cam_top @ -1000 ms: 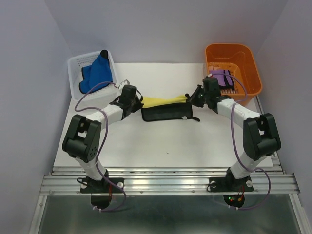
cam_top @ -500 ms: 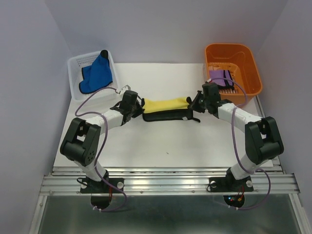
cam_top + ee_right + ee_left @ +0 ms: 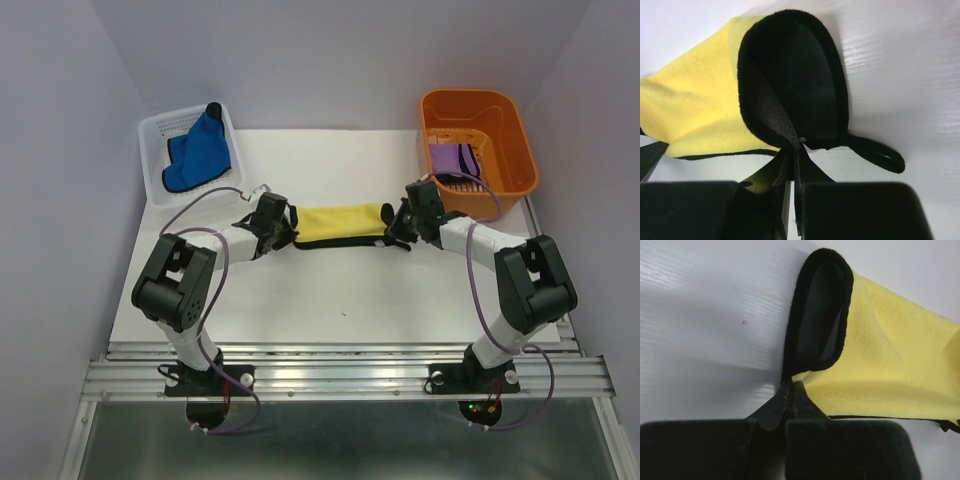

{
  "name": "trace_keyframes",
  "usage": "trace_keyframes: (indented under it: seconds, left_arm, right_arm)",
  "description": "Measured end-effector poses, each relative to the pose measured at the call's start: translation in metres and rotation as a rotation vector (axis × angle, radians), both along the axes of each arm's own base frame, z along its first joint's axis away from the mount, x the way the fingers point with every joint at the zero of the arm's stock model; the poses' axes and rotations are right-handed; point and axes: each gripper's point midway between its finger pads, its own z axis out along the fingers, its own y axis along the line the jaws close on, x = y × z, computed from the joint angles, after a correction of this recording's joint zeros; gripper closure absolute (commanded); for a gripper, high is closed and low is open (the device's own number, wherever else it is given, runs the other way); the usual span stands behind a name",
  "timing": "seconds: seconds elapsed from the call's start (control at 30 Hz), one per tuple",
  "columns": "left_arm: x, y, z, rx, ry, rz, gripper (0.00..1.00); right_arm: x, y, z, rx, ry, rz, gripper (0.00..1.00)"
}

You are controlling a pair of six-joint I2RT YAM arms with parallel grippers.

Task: Fold and stack the towels
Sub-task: Fold the towel

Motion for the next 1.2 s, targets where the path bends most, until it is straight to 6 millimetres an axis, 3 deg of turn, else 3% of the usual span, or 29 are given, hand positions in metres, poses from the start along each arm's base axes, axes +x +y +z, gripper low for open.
trace_keyframes:
  seconds: [0.17, 0.27, 0.4, 0.6, 0.83, 0.97, 1.0, 1.2]
  left_arm:
    - [0.001, -0.002, -0.006, 0.002, 0.011, -0.005, 1.0]
    - [0.004, -0.004, -0.006, 0.0, 0.008, -0.007, 0.9]
    - [0.004, -0.005, -0.008, -0.001, 0.008, -0.007, 0.74]
    - [0.004, -0.004, -0.008, 0.004, 0.008, -0.01, 0.59]
    - [0.004, -0.003, -0.006, 0.005, 0.004, -0.016, 0.4]
    - [0.003, -0.003, 0.01, -0.006, -0.024, -0.023, 0.29]
    - [0.003, -0.003, 0.017, -0.013, -0.038, -0.023, 0.28]
    - [0.001, -0.006, 0.07, -0.055, -0.154, -0.045, 0.22]
  right_arm:
    - [0.005, -0.001, -0.002, -0.004, -0.01, -0.02, 0.91]
    - [0.006, -0.003, -0.011, -0.016, 0.004, -0.031, 0.9]
    - [0.005, -0.005, -0.021, -0.028, 0.026, -0.042, 0.78]
    - [0.006, -0.007, -0.022, -0.039, 0.022, -0.052, 0.61]
    - [0.006, -0.006, -0.009, -0.04, -0.009, -0.038, 0.44]
    - [0.002, 0.0, 0.012, -0.031, -0.052, -0.011, 0.25]
    - [0.002, 0.002, 0.017, -0.03, -0.064, 0.0, 0.0]
    - [-0.008, 0.017, 0.056, -0.011, -0.158, 0.094, 0.0]
